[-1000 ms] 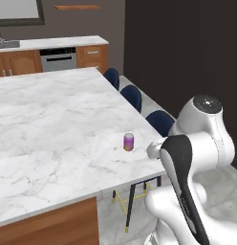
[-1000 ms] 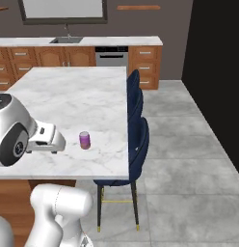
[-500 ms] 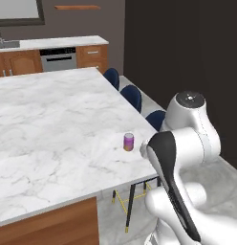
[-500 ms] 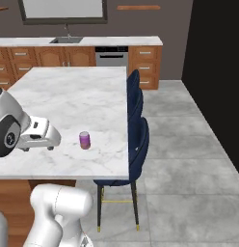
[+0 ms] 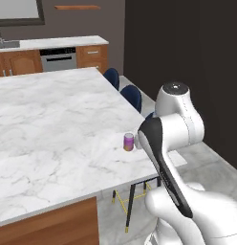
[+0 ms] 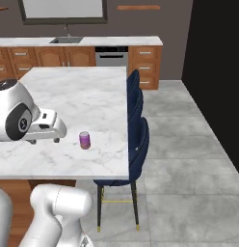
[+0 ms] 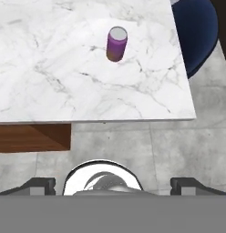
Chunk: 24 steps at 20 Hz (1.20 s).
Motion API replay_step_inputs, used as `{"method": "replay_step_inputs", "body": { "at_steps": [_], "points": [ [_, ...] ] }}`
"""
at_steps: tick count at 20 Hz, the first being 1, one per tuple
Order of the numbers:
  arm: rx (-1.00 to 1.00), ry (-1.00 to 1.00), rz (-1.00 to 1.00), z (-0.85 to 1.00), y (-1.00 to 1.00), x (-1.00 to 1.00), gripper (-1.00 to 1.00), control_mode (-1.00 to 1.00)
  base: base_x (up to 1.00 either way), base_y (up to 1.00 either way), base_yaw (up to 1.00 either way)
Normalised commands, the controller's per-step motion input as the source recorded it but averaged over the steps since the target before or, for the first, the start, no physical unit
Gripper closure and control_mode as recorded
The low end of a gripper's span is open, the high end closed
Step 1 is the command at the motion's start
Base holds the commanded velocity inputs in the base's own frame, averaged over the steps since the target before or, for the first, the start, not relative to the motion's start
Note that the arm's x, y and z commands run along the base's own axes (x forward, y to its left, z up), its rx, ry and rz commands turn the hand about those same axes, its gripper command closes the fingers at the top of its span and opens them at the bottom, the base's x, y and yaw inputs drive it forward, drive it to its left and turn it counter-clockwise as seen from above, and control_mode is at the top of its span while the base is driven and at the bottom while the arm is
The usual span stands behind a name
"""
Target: Four empty soda cans are scattered around the kitchen. Gather all the cans and cluster them next to the stove for recycling.
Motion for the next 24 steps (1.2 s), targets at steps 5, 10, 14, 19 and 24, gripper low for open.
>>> {"method": "replay_step_inputs", "body": {
  "at_steps": [5, 10, 14, 19, 24],
  "points": [
    [0.0, 0.1, 0.0, -0.02, 0.0, 0.41, -1.0, -1.0, 0.0, 0.0, 0.0],
    [0.0, 0.03, 0.0, -0.06, 0.0, 0.46, -1.0, -1.0, 0.0, 0.0, 0.0],
    [0.04, 0.05, 0.0, -0.22, -0.01, 0.41, -1.0, -1.0, 0.0, 0.0, 0.0],
    [0.01, 0.06, -0.01, -0.21, 0.0, 0.32, -1.0, -1.0, 0.0, 0.0, 0.0],
    [0.0, 0.01, -0.03, -0.23, 0.0, 0.24, -1.0, -1.0, 0.0, 0.0, 0.0]
  ]
}}
